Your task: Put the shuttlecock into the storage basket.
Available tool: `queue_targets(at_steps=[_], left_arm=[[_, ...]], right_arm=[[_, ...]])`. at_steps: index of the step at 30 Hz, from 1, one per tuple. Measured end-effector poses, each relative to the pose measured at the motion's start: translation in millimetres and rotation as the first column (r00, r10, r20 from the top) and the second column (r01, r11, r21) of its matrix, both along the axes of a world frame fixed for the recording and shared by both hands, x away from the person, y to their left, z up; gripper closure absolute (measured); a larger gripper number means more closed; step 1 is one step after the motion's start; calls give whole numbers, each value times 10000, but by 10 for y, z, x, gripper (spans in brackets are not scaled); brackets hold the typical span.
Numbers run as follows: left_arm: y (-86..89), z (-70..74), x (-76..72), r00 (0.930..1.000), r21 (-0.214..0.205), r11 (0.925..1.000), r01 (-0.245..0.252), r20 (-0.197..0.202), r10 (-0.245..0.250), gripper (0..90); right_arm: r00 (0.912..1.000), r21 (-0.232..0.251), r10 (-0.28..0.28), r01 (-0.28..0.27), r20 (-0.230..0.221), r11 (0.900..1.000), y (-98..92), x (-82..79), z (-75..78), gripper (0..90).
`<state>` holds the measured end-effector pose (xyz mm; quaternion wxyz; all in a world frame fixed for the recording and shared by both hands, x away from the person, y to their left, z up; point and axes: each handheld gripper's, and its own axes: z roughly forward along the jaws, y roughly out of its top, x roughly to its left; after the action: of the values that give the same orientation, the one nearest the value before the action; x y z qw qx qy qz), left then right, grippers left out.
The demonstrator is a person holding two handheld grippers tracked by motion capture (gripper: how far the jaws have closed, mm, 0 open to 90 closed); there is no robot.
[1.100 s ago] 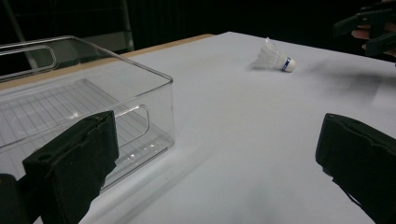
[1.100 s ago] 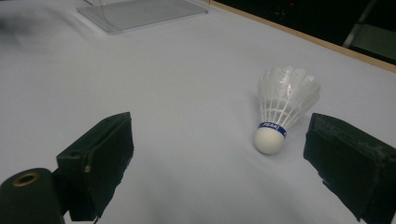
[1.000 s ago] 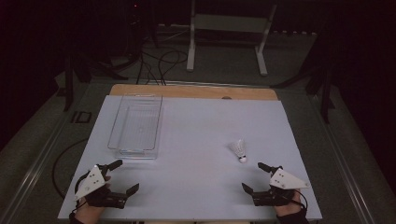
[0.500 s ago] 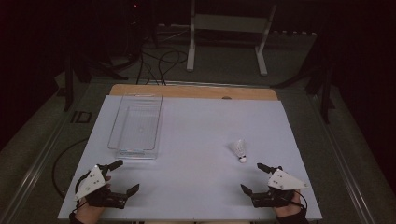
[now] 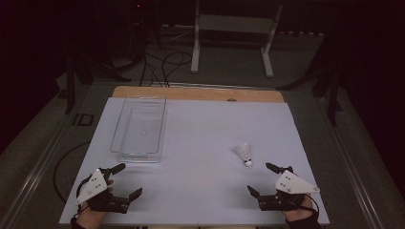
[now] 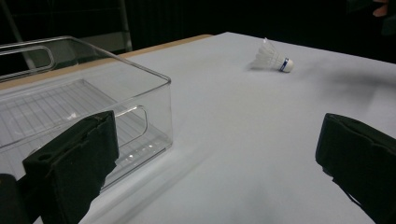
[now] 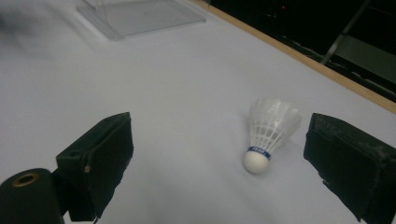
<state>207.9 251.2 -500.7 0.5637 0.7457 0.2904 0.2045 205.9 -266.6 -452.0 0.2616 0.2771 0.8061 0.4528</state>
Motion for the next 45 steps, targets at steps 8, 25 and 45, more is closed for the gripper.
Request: queue_targets(at_steps=[8, 25, 45], left_arm=[[-12, 2, -1, 10000, 33, 10000, 31, -6, -31, 1], [-18, 3, -6, 10000, 69, 9999, 83, 16, -83, 0], [-26, 5, -8, 9999, 107, 9999, 132, 27, -132, 0]], right_arm=[[9997, 42, -249, 249, -32, 9997, -53, 64, 234, 77], [9968, -65, -791, 791, -91, 9968, -43, 202, 531, 77], [9715, -467, -1981, 1936, -1302, 9800, -17, 453, 592, 76]])
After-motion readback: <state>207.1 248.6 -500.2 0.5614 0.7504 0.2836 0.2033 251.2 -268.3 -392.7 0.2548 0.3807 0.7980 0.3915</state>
